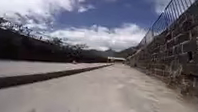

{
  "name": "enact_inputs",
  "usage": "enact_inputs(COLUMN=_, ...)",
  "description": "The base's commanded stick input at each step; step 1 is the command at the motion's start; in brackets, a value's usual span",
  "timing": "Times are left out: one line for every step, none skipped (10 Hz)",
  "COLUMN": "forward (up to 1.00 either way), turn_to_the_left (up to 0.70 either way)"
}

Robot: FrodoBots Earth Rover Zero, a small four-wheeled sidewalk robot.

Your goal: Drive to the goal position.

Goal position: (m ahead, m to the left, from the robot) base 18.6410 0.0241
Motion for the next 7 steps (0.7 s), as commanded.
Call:
enact_inputs(forward=1.00, turn_to_the_left=0.00)
enact_inputs(forward=1.00, turn_to_the_left=0.00)
enact_inputs(forward=1.00, turn_to_the_left=0.00)
enact_inputs(forward=1.00, turn_to_the_left=0.00)
enact_inputs(forward=1.00, turn_to_the_left=0.00)
enact_inputs(forward=1.00, turn_to_the_left=-0.01)
enact_inputs(forward=1.00, turn_to_the_left=-0.11)
